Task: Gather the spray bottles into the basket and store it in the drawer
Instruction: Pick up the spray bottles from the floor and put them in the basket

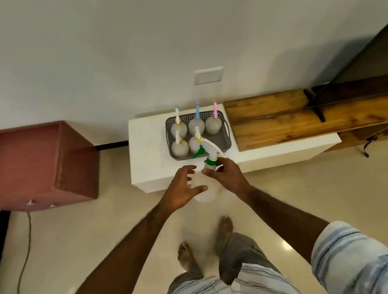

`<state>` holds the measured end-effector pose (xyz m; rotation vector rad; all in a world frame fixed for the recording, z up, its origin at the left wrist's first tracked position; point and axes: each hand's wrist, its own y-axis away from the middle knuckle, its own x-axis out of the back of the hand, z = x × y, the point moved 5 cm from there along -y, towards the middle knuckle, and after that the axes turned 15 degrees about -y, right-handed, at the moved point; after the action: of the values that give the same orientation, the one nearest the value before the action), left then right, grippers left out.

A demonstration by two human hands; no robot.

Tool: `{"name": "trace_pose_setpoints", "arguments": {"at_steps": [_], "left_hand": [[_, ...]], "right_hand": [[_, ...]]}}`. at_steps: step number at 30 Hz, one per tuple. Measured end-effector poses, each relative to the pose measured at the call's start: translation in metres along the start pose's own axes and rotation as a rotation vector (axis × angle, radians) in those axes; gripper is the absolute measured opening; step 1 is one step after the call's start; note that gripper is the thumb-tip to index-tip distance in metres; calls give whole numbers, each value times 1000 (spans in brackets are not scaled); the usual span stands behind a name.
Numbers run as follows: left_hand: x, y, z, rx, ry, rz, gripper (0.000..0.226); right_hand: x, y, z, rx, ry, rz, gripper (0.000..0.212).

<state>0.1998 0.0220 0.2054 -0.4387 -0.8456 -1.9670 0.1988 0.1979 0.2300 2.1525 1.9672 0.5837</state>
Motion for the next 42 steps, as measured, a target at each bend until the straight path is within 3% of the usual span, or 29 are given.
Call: {"name": "trace_pose_setpoints", "arguments": {"at_steps": [5, 10, 15, 24, 31, 38, 42], "left_hand": [[40, -90, -8, -53, -165, 88, 38], [70, -176, -52, 165, -238, 241, 25], [72, -239, -98, 340, -309, 248, 27], [38, -312, -149, 353, -270, 162, 53], [16, -336, -181, 358, -268, 66, 60], [16, -337, -188, 291, -305, 103, 59], [20, -328, -182, 224, -322, 178, 58]], "right_hand": [[48, -95, 14, -16, 71, 68, 40], [77, -202, 45, -4, 274, -25, 49], [78, -280, 68, 56, 524, -288, 44], [68, -362, 99, 145, 400, -496, 34], [68, -382, 130, 86, 281, -520, 32], [58, -381, 145, 83, 233, -530, 34], [64, -374, 144, 125, 250, -446, 37]]}}
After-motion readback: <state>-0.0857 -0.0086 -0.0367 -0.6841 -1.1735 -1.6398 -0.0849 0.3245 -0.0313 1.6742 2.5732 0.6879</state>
